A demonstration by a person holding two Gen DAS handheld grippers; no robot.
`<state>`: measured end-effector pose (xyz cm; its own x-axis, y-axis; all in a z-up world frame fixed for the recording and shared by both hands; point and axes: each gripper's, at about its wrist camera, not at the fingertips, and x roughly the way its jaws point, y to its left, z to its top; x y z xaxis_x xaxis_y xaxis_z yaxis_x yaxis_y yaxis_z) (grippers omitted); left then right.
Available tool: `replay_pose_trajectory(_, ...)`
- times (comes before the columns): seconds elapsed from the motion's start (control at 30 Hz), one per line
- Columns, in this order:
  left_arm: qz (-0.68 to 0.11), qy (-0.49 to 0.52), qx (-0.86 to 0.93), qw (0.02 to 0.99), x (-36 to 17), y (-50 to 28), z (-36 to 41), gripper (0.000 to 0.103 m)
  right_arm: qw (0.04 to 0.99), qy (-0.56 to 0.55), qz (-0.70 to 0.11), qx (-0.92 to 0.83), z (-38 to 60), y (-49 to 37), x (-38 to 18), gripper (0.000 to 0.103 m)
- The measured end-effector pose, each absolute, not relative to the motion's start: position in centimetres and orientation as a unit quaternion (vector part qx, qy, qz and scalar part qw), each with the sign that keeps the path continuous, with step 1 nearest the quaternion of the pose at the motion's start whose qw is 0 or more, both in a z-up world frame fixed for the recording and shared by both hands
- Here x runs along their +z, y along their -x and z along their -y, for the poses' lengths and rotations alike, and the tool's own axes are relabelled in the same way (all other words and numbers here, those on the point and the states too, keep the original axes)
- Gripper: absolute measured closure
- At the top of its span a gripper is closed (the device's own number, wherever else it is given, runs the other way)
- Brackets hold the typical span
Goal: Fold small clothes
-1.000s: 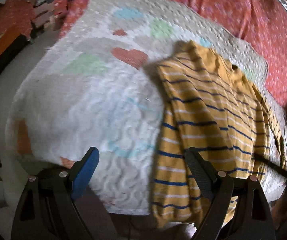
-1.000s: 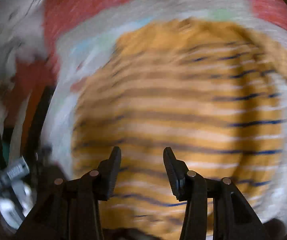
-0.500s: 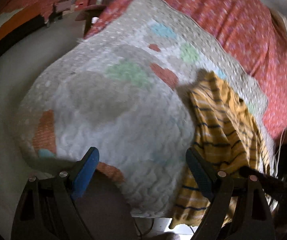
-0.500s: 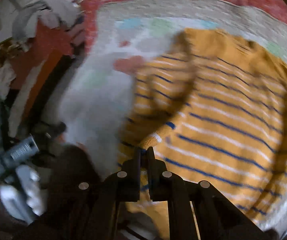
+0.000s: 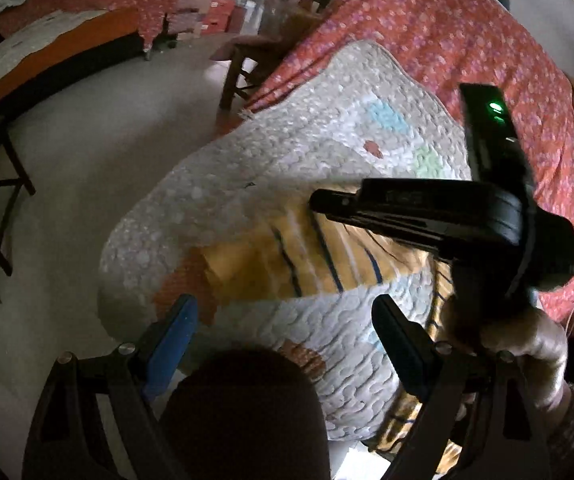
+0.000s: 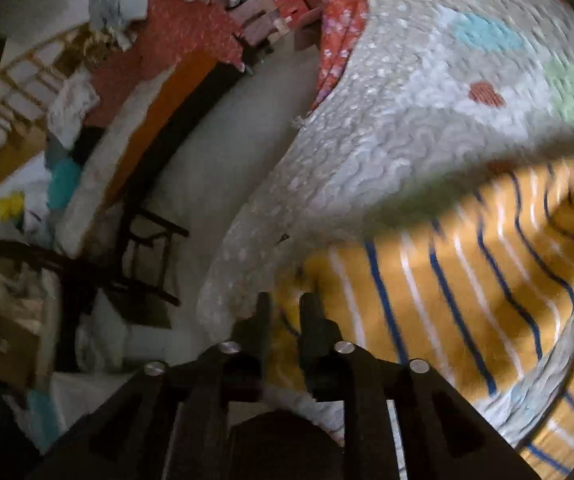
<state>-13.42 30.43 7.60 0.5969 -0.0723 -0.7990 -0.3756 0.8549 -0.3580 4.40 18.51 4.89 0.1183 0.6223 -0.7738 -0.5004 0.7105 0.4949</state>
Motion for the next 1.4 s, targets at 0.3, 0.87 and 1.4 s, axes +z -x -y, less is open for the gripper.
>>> replay_pose_trajectory(0.3, -0.494, 0.217, -0.033, 0.841, 5.6, 10.2, -21.3, 0.015, 0.839, -0.088, -0.506, 0.178, 8.2, 1.1, 6.5, 0.065)
replay_pose_trajectory(0.87, -0.625, 0.063, -0.09, 0.773, -2.3, 9.7, -8.3, 0.063, 0.786, -0.208, -0.581, -0.037, 27.0, 13.7, -4.8, 0.095)
replay_pose_trajectory(1.4, -0.569, 0.079, -0.067, 0.816, 5.7, 13.9, -11.8, 0.065, 0.823, -0.367, -0.425, -0.086, 42.2, 19.2, 2.8, 0.049)
